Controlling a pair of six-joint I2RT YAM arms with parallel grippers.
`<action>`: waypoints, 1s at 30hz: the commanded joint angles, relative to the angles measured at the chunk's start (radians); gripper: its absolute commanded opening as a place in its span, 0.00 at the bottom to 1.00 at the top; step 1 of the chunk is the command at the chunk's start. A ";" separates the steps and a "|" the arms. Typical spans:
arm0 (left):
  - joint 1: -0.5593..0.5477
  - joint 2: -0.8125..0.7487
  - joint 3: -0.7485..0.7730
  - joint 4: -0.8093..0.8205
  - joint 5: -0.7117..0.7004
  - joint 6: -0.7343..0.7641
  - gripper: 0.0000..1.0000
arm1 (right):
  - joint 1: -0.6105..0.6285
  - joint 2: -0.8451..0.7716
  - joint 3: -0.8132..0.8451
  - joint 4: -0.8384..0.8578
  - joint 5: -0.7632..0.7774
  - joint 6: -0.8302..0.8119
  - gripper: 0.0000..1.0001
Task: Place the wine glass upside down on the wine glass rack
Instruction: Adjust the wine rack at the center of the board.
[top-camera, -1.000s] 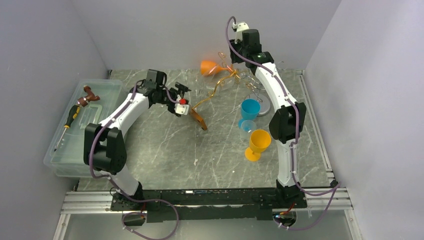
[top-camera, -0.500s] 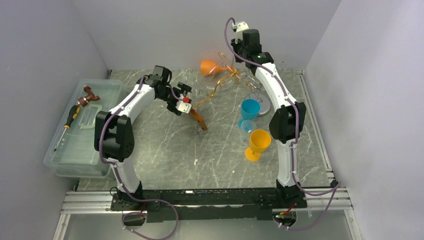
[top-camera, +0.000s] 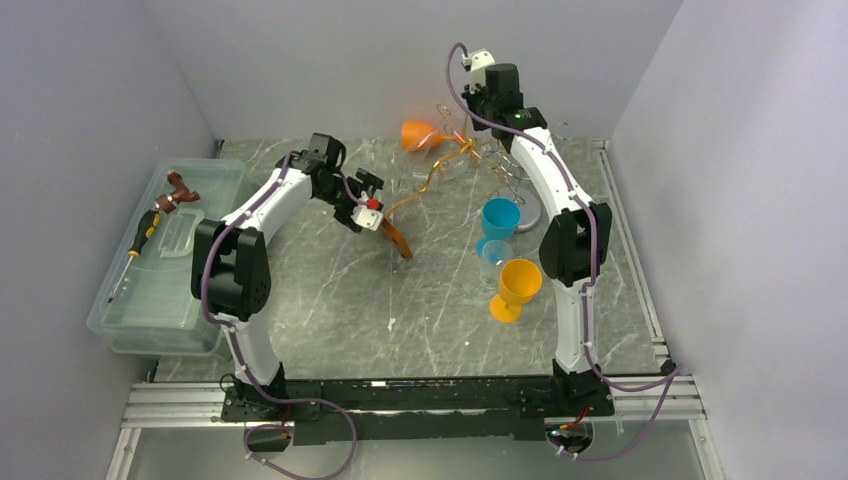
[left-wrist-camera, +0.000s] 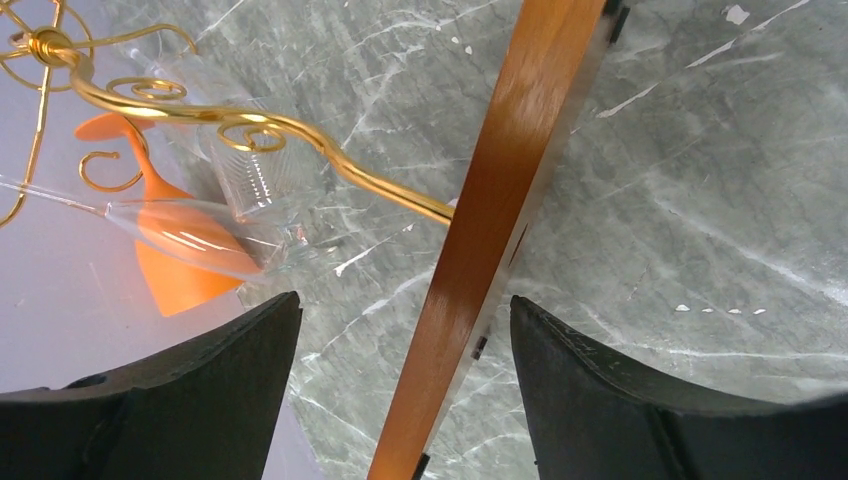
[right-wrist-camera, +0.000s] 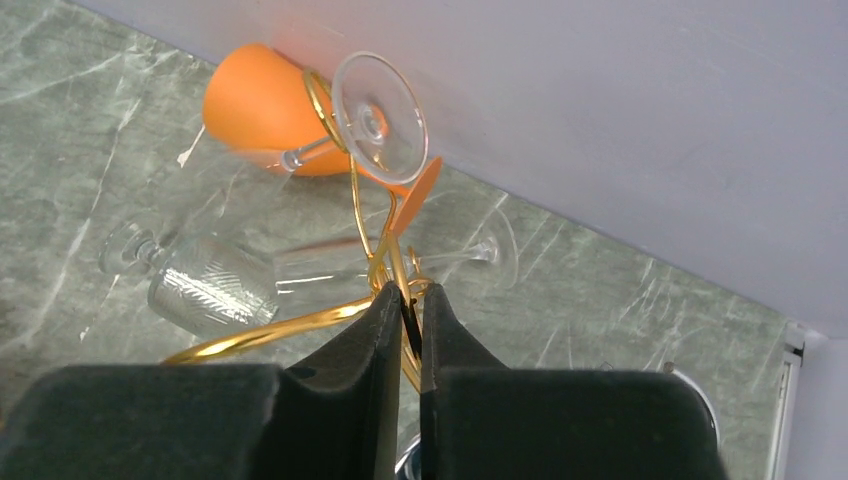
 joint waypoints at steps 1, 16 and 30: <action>-0.005 0.002 0.016 -0.073 0.036 0.073 0.80 | 0.011 -0.011 -0.010 0.046 -0.008 -0.008 0.04; -0.007 -0.030 -0.058 -0.148 0.036 0.075 0.71 | 0.070 -0.110 -0.166 0.201 0.038 -0.127 0.00; -0.033 -0.095 -0.166 -0.178 0.087 -0.020 0.49 | 0.209 -0.283 -0.336 0.386 0.077 -0.272 0.00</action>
